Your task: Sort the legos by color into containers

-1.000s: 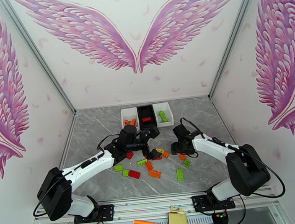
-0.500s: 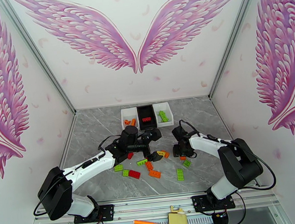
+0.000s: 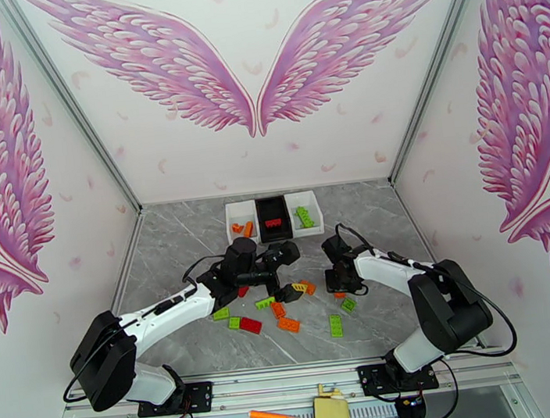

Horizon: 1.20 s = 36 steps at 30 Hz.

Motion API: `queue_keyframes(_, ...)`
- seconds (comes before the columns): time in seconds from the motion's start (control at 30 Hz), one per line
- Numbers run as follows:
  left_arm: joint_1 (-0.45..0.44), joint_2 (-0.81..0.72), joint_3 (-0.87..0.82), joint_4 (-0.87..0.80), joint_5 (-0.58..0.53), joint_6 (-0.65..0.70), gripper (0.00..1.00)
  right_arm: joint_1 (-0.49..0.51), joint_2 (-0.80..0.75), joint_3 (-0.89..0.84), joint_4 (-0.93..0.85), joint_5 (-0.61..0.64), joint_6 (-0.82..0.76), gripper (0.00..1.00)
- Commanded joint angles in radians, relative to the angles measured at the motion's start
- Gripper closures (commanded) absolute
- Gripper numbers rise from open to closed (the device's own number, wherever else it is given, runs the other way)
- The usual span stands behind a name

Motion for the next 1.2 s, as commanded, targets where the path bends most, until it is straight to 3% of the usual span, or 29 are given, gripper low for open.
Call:
queue_keyframes(0.0,0.001,-0.058,-0.051,0.021,-0.055,-0.036,0.01,0.018,-0.038,0.039,0.039,-0.029,-0.014,0.66)
queue_keyframes(0.33,0.005,-0.237,-0.208,0.024,-0.26,-0.124,0.01,0.146,0.027,0.256,0.168,0.02,-0.085,0.67)
queue_keyframes(0.77,0.046,-0.493,-0.426,0.095,-0.581,-0.257,0.01,0.303,0.35,0.653,0.413,0.033,-0.222,0.68)
queue_keyframes(1.17,0.107,-0.612,-0.487,0.035,-0.689,-0.329,0.01,0.308,0.693,1.038,0.453,0.098,-0.177,0.75)
